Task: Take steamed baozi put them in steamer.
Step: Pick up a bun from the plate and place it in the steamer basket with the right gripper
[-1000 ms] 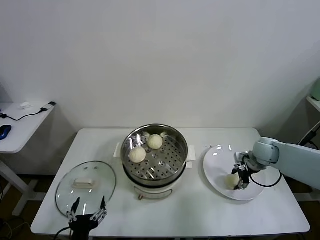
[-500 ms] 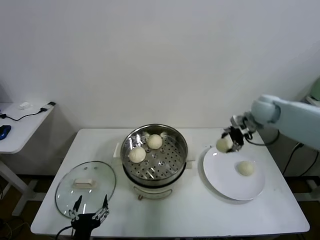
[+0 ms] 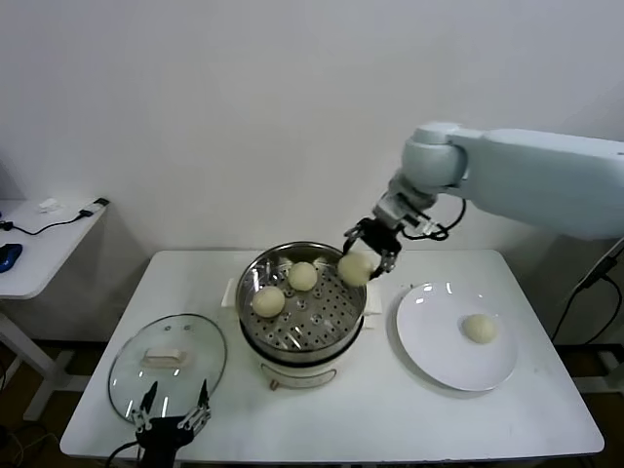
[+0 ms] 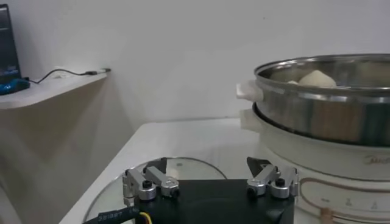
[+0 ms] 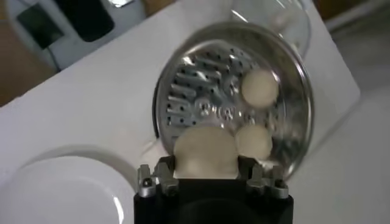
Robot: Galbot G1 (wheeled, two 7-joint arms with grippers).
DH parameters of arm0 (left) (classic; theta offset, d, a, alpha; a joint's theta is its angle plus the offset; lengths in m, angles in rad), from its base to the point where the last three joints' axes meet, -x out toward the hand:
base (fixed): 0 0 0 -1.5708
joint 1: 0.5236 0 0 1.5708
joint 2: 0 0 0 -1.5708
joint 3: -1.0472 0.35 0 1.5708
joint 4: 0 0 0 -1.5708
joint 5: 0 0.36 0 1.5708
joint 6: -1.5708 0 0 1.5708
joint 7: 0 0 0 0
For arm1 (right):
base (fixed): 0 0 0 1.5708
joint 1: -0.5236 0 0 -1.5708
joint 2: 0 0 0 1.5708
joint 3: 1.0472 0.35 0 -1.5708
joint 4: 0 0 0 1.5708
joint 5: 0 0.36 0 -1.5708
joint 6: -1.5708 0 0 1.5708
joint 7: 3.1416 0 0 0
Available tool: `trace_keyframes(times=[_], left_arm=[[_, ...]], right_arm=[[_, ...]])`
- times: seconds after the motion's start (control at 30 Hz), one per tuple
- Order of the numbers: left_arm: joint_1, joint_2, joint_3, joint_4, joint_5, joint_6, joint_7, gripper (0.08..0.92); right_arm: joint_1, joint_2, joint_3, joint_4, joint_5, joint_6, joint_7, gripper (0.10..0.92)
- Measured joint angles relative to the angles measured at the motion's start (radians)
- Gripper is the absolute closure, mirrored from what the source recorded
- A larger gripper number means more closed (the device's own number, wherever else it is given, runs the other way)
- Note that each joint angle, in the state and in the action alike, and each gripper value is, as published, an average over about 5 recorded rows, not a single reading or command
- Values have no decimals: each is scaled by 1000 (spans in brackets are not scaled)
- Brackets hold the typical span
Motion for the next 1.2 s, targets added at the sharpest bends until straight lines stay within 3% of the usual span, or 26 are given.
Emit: trace_keyframes(times=[0.47, 0.8, 1.07, 1.2], left_arm=[[8, -3, -5, -3, -3, -18, -9, 177], [1, -8, -10, -2, -8, -17, -9, 177], [-9, -13, -12, 6, -8, -11, -8, 177], [-10, -16, -11, 6, -7, -8, -8, 177]], right_arm=[[-110, 239, -17, -40, -155, 89, 56, 347], [-198, 323, -22, -117, -217, 123, 70, 348], [-240, 336, -16, -153, -242, 147, 86, 214], [-241, 336, -4, -162, -242, 161, 90, 203]])
